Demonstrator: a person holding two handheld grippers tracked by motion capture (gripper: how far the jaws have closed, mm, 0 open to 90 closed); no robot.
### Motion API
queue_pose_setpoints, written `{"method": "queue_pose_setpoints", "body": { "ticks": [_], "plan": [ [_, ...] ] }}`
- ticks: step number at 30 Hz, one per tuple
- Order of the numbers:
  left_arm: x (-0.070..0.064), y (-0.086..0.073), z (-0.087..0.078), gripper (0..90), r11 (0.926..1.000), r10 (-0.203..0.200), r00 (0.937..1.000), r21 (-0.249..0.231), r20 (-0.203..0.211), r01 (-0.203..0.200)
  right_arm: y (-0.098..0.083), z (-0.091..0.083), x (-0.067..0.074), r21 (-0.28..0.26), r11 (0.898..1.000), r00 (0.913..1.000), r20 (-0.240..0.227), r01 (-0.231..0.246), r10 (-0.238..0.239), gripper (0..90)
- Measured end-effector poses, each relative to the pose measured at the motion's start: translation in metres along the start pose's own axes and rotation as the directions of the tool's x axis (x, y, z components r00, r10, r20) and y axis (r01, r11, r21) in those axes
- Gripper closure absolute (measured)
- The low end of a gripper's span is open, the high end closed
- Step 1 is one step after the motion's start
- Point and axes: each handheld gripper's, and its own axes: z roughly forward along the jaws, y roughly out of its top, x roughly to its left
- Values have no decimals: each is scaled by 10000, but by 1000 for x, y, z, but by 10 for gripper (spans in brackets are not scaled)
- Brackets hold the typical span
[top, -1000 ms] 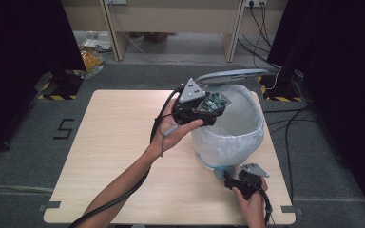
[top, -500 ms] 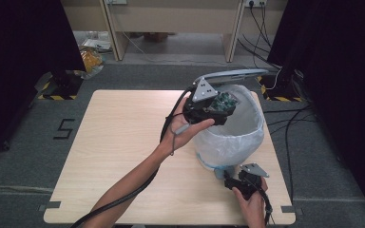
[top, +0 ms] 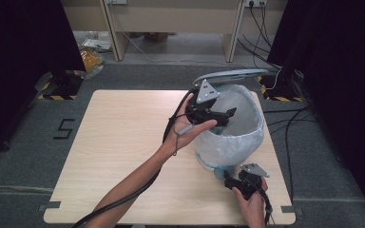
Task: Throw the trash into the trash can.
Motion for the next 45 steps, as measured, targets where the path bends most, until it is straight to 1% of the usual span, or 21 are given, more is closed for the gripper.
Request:
{"method": "queue_pose_setpoints", "body": {
  "ticks": [5, 7, 10, 15, 17, 19, 21, 22, 23, 25, 29, 32, 37, 41, 45],
  "plan": [
    [-2, 0, -5, 250, 9999, 129, 9999, 62, 68, -129, 0, 0, 0, -2, 10000, 10000, 9, 12, -12, 169],
    [-2, -1, -9, 248, 9999, 121, 9999, 73, 77, -121, 0, 0, 0, -2, 10000, 10000, -1, -3, 3, 169],
    [2, -3, -14, 244, 9999, -76, 9998, 136, 192, 73, 0, 0, 0, 14, 10000, 10000, 4, 12, -12, 169],
    [8, -7, -24, 239, 9998, 32, 9999, 218, 128, -35, 0, 0, 0, 14, 10000, 10000, 5, 15, -15, 169],
    [12, -9, -30, 236, 9996, 103, 9999, 265, 85, -105, 0, 0, 0, 0, 10000, 10000, 12, 16, -16, 169],
    [20, -11, -37, 234, 9994, 77, 10000, 326, 26, -77, 0, 0, 0, 3, 10000, 10000, 4, 2, -2, 169],
    [28, -14, -45, 233, 9995, -125, 9999, 273, -108, 128, 0, 0, 0, -5, 10000, 10000, -21, 35, -35, 169],
    [33, -16, -50, 232, 9995, -183, 9996, 238, -221, 188, 0, 0, 0, 0, 10000, 10000, -30, 27, -27, 169],
    [36, -17, -53, 230, 9996, -177, 9995, 230, -256, 183, 0, 0, 0, -3, 10000, 10000, -27, 33, -33, 169],
    [45, -22, -59, 228, 9992, -328, 9989, 221, -341, 335, 0, 0, 0, -2, 10000, 10000, 0, 29, -29, 169],
    [60, -33, -70, 222, 9978, -587, 9968, 271, -534, 602, 0, 0, 0, 3, 10000, 10000, 0, 12, -12, 169],
    [70, -44, -77, 222, 9970, -690, 9949, 301, -735, 714, 0, 0, 0, 0, 10000, 10000, 2, 28, -28, 169],
    [82, -64, -89, 221, 9954, -860, 9906, 338, -1063, 900, 0, 0, 0, 0, 10000, 10000, 7, 27, -27, 169],
    [92, -81, -97, 219, 9925, -1079, 9856, 429, -1299, 1143, 0, 0, 0, 0, 10000, 10000, 8, 28, -28, 169],
    [100, -99, -105, 219, 9880, -1418, 9794, 409, -1436, 1490, 0, 0, 0, 2, 10000, 10000, 5, 23, -23, 169]
  ]
}}
